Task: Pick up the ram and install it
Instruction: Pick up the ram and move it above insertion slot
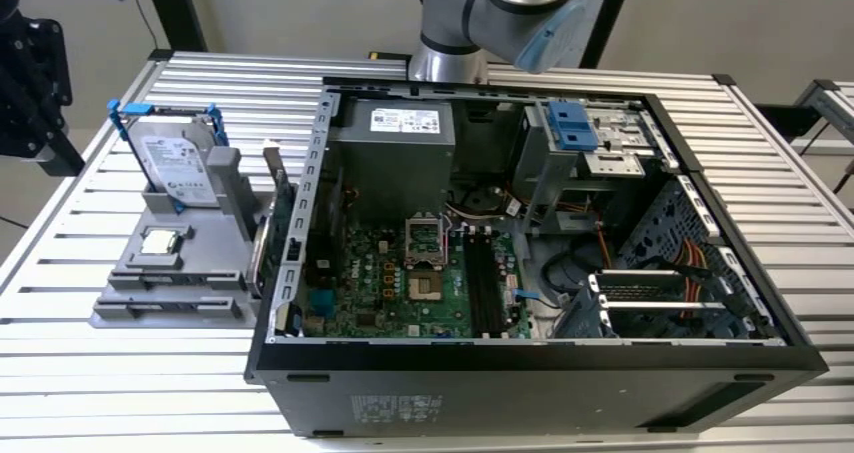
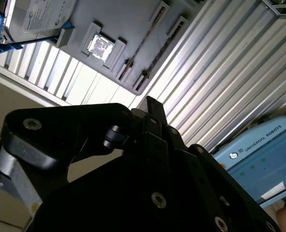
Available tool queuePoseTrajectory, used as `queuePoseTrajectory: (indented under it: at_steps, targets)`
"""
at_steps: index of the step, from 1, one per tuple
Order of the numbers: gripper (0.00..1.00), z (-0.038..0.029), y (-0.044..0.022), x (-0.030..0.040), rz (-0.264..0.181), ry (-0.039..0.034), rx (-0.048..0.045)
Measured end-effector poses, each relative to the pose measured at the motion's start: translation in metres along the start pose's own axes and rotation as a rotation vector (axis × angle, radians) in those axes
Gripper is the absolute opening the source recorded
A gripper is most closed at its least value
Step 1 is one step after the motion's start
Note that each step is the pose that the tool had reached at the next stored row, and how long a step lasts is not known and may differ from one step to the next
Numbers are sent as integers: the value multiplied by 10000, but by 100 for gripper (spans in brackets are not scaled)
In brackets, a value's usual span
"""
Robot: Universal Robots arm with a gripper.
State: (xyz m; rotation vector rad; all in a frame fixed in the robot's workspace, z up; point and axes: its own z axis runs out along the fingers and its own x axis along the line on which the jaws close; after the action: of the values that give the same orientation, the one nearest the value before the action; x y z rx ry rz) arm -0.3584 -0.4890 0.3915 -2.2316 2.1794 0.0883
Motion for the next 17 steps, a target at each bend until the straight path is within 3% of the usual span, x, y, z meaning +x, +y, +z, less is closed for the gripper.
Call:
queuePoseTrajectory:
  at_steps: [5,6,17]
  targets:
    - [0,0,0,0,0,0,0]
    - [100,0,0,0,0,0,0]
    - [100,7,0,0,24,-1,1]
